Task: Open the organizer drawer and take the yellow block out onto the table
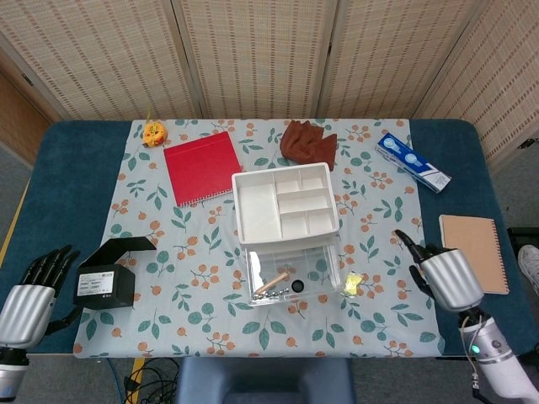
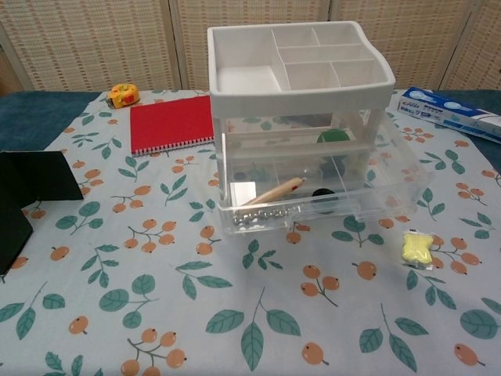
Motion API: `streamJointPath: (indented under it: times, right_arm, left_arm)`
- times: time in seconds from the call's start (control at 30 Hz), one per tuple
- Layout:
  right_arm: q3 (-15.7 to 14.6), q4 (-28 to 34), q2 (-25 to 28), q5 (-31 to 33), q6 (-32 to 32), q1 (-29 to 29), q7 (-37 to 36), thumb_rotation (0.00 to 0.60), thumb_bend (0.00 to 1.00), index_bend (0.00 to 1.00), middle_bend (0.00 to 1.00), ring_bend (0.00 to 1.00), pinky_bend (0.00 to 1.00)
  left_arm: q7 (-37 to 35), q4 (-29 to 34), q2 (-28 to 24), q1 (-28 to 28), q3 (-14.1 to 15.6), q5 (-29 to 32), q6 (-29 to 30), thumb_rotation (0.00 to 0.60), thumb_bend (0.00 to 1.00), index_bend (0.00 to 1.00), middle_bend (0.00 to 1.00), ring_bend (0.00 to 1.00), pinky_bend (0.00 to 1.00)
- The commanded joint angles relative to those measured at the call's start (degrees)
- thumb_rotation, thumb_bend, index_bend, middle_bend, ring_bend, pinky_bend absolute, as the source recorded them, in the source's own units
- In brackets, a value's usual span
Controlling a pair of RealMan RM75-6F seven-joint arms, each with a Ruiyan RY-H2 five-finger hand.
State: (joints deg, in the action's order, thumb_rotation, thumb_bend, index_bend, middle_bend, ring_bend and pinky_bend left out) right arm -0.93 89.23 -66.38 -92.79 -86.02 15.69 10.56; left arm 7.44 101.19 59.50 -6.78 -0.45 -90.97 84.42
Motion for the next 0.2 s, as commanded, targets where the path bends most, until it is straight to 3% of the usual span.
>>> streamJointPath:
  times: [0.03,0.2]
  right_arm:
    - [-0.1,2.5,3.3,3.1,-3.2,-4.1,-1.1,0.600,0.51,0.07,0.32,0.28,0.45]
    - [-0.6,3.6,5.5,5.9,-6.7,-9.1,-3.5,0.600,0.51,0.07,0.28,0.23,0.40]
  left_arm:
    - [-0.1,-0.1,0.1,-0.1,0.0,0.0,-0.1,0.600,0.20,0.07,0.06,0.07,0.11]
    - [-0.1,-0.2,0.6,-0.3,-0.1,-0.1,-0.2,0.600,0.20,0.07,0.06,0.07,0.11]
